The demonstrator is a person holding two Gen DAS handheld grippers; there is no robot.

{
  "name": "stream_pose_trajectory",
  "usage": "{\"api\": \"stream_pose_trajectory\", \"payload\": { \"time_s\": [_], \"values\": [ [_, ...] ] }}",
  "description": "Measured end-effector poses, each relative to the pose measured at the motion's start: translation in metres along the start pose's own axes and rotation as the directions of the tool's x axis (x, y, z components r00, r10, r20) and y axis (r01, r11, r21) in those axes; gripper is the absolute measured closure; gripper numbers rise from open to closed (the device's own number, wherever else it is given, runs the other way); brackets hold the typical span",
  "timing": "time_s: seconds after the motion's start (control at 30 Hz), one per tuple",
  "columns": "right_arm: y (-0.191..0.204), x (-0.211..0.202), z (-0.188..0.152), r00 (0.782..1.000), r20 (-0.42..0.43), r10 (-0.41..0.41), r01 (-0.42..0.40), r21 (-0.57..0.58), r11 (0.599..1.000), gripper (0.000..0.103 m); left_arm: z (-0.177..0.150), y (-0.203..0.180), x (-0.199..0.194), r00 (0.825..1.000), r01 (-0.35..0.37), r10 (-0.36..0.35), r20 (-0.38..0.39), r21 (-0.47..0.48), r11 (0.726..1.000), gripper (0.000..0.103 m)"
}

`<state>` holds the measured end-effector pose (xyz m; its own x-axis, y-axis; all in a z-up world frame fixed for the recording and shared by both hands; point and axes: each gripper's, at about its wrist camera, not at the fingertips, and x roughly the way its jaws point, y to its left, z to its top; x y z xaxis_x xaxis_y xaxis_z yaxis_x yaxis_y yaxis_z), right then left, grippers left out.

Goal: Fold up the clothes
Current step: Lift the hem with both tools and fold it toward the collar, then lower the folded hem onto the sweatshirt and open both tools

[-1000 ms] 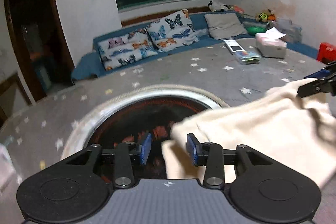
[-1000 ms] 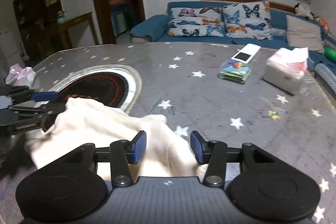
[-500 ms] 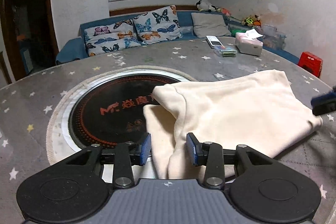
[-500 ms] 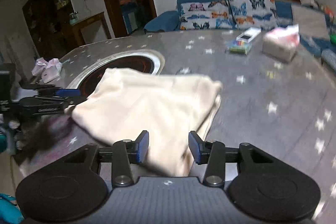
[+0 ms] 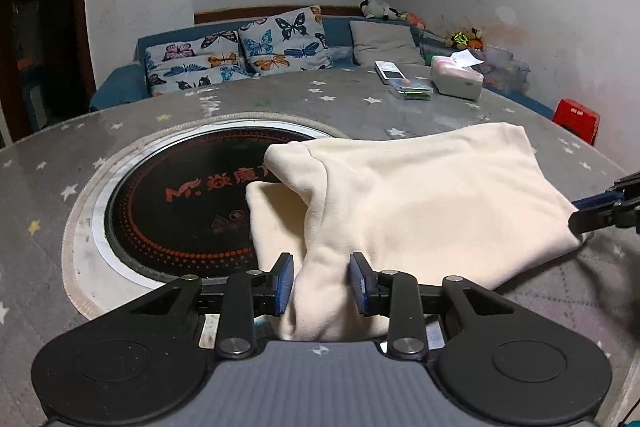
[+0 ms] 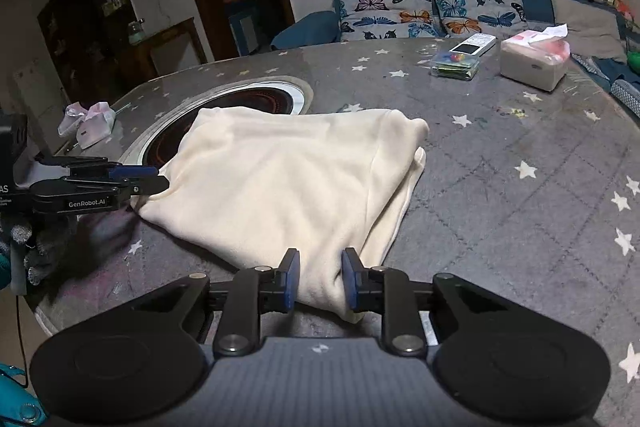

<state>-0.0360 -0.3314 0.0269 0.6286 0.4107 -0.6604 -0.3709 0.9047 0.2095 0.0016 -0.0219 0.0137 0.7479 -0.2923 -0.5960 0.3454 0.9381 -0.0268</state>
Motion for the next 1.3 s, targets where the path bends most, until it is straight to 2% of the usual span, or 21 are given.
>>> {"api": "stream_pose_trajectory", "payload": {
  "time_s": [0.03,0.07,0.13,0.2,0.37,0.4,0.47,0.53,0.57,0.7,0.83,1.03,1.1,1.17,1.3],
  "values": [
    [0.000,0.001,0.000,1.000,-0.002,0.000,0.000,-0.002,1.000,0.081,0.000,0.000,0.000,1.000,0.000,0.000,0.000,-0.003,1.000,0.073],
    [0.000,0.002,-0.001,1.000,-0.004,0.000,0.000,-0.005,1.000,0.085,0.000,0.000,0.000,1.000,0.000,0.000,-0.001,-0.006,1.000,0.082],
    [0.001,0.003,-0.001,1.000,-0.002,0.003,-0.003,-0.006,1.000,0.094,-0.001,0.000,0.000,1.000,-0.001,0.001,0.000,-0.013,1.000,0.087],
    [0.002,0.001,0.000,1.000,0.002,0.013,-0.013,-0.005,1.000,0.099,0.000,-0.002,-0.009,1.000,-0.007,0.007,0.012,-0.029,1.000,0.089],
    [0.013,-0.017,0.001,0.998,-0.021,0.057,-0.058,-0.049,0.997,0.099,0.002,-0.007,-0.051,0.999,-0.001,0.004,0.049,-0.071,0.998,0.090],
    [0.015,-0.020,0.000,0.997,-0.030,0.066,-0.067,-0.063,0.996,0.099,0.000,-0.008,-0.056,0.999,-0.013,0.016,0.037,-0.069,0.998,0.090],
    [0.017,-0.017,-0.004,0.995,-0.072,0.074,-0.080,-0.077,0.994,0.099,-0.007,-0.008,-0.057,1.000,-0.023,0.022,-0.014,-0.054,0.998,0.089],
    [0.018,-0.012,-0.007,0.991,-0.108,0.081,-0.090,-0.081,0.993,0.097,-0.012,-0.005,-0.057,0.999,-0.014,0.011,-0.052,-0.048,0.999,0.083],
    [0.017,-0.014,-0.006,0.991,-0.104,0.086,-0.094,-0.079,0.992,0.093,-0.014,-0.003,-0.057,0.998,-0.009,0.006,-0.066,-0.053,0.999,0.083],
    [0.010,-0.029,0.012,0.996,-0.039,0.076,-0.078,-0.067,0.995,0.092,-0.002,0.014,-0.059,1.000,-0.002,-0.002,-0.029,-0.130,0.992,0.081],
    [0.000,-0.028,0.032,0.999,0.047,0.020,-0.018,-0.043,0.999,0.090,0.015,0.030,-0.038,1.000,-0.010,0.005,-0.021,-0.217,0.976,0.065],
    [0.004,-0.009,0.050,0.994,0.102,0.035,-0.030,-0.053,0.998,0.090,0.021,0.047,-0.002,0.999,-0.032,0.015,-0.050,-0.351,0.936,0.062],
    [0.006,0.001,0.054,0.993,0.109,0.037,-0.030,-0.063,0.998,0.088,0.020,0.049,0.003,0.999,-0.024,0.008,-0.046,-0.374,0.927,0.066],
    [0.008,0.011,0.059,0.993,0.110,0.041,-0.034,-0.057,0.998,0.087,0.019,0.048,0.005,0.999,-0.018,0.004,-0.037,-0.372,0.928,0.094],
    [0.010,0.035,0.062,0.995,0.091,0.032,-0.027,-0.052,0.998,0.086,0.018,0.035,-0.003,0.996,-0.090,0.093,-0.006,-0.283,0.955,0.097]
  ]
}}
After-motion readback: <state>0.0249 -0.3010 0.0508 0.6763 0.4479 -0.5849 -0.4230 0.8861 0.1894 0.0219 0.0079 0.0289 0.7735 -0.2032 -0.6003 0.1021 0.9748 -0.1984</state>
